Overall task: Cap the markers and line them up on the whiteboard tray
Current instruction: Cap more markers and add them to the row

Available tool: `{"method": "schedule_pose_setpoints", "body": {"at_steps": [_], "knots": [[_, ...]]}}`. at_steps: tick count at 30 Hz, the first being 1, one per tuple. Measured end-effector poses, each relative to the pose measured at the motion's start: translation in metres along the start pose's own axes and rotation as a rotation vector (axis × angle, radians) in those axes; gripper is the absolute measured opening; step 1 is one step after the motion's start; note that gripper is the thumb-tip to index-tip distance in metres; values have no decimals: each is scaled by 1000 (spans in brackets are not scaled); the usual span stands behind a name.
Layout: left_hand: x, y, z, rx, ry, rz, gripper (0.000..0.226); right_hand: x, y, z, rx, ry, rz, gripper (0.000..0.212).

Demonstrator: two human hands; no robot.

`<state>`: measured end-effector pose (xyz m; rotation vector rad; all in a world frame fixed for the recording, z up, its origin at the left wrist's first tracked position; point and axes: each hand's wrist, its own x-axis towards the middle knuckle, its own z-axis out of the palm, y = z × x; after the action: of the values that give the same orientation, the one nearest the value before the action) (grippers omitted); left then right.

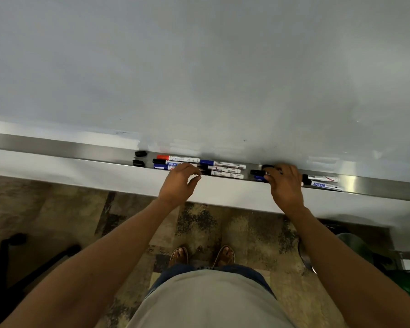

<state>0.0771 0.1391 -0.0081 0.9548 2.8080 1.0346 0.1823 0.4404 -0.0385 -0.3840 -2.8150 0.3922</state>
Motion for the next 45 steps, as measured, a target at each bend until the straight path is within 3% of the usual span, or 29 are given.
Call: {"method": "schedule_pose_setpoints", "body": {"at_steps": [5, 9, 17, 22, 28, 33, 39, 45], "knots": [[-2, -25, -21, 49, 139, -126, 3, 2, -3, 1, 34, 45, -42, 25], [-7, -53, -37, 161, 239, -300, 15, -2, -10, 1, 35, 66, -48, 26], [-15, -82, -56, 309, 125, -592, 39, 11, -71, 8, 168, 40, -128, 26], [-17, -89, -61, 315, 64, -589, 40, 13, -99, 20, 116, -88, -185, 28], [-12, -95, -67, 329, 9, -540, 32, 11, -103, 19, 2, -145, -139, 15], [-11, -97, -68, 321, 21, -480, 28, 16, -102, 18, -11, -236, -83, 29], [-11, -94, -66, 210, 89, -493, 26, 20, -106, 16, -46, -270, -36, 29], [-1, -57, -61, -306, 138, -517, 11, 24, -108, 11, -59, -294, -27, 25]]}}
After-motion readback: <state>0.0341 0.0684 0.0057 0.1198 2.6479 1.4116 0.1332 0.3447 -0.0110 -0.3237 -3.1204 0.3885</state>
